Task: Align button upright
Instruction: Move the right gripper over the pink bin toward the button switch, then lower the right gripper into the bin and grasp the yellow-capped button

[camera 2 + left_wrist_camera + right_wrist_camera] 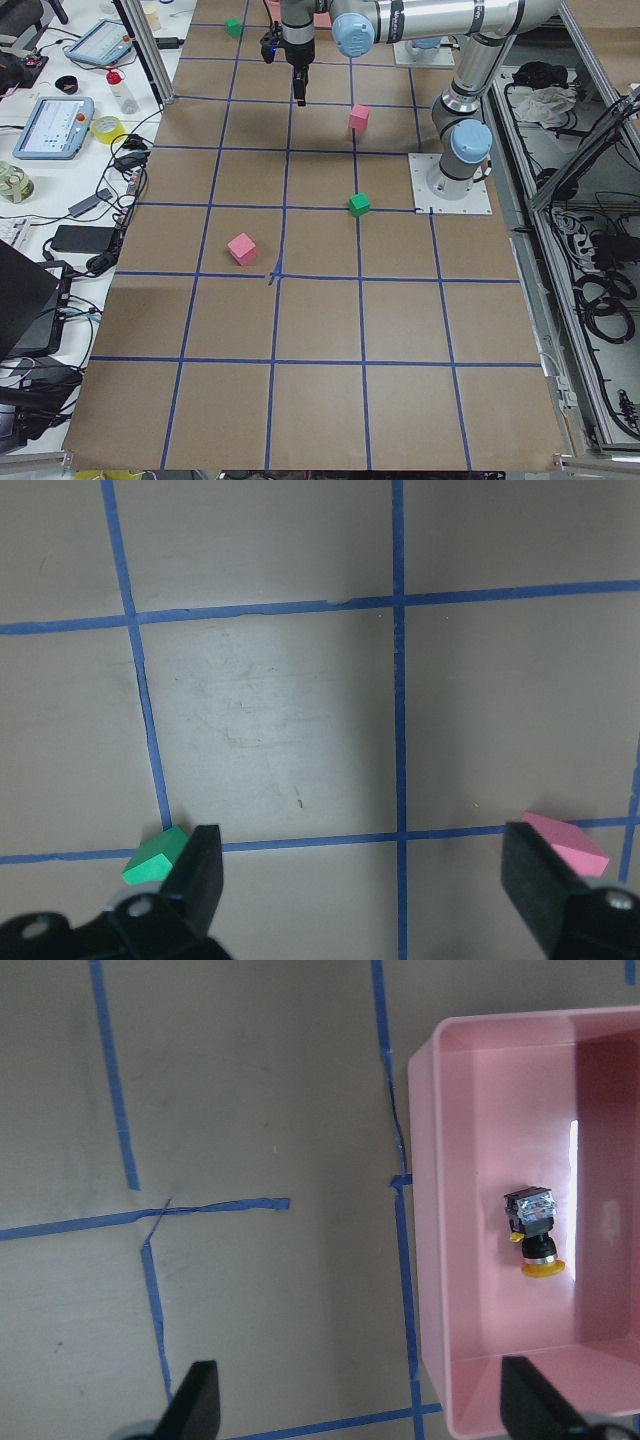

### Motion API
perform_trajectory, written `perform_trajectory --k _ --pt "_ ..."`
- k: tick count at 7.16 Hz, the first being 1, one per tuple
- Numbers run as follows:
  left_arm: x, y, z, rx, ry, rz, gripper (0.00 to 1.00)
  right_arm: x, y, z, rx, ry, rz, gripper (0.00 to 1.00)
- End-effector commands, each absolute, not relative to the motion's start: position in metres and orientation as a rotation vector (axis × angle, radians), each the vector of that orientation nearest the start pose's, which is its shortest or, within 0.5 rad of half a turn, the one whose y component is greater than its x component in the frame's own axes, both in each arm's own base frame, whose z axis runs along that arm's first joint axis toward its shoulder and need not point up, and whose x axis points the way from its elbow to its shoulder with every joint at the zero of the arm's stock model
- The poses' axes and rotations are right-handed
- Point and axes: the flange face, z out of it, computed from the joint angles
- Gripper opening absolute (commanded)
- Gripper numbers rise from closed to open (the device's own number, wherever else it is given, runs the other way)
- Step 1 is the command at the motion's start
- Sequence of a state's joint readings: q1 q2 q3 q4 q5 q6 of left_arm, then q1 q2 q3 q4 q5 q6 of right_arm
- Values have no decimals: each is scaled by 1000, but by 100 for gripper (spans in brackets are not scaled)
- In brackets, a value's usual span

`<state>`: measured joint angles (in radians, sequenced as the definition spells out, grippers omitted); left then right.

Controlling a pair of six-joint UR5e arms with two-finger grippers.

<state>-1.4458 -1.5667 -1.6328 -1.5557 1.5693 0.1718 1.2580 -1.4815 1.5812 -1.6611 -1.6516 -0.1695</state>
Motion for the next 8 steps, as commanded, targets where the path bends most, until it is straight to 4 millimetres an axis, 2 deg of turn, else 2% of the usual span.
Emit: perform_trajectory --k 1,2,3,4,5,7,8 --pt "-72 -499 461 75 3148 64 100 -136 -541 389 297 3194 112 100" --pt "-71 -498 460 72 3148 67 100 -173 -534 351 235 3194 72 100" --pt "-72 -498 460 72 3149 66 100 -202 -524 318 255 3216 -4 100" --pt "-72 -498 460 70 3149 66 100 -214 -518 289 275 3218 -36 100" --pt "-72 -498 460 75 3149 66 100 -219 -516 270 279 3171 -23 100" --pt "-72 -498 460 72 3149 66 100 -228 -517 238 294 3133 42 100" --pt "-72 -498 460 75 3150 69 100 -232 -517 232 267 3133 58 100"
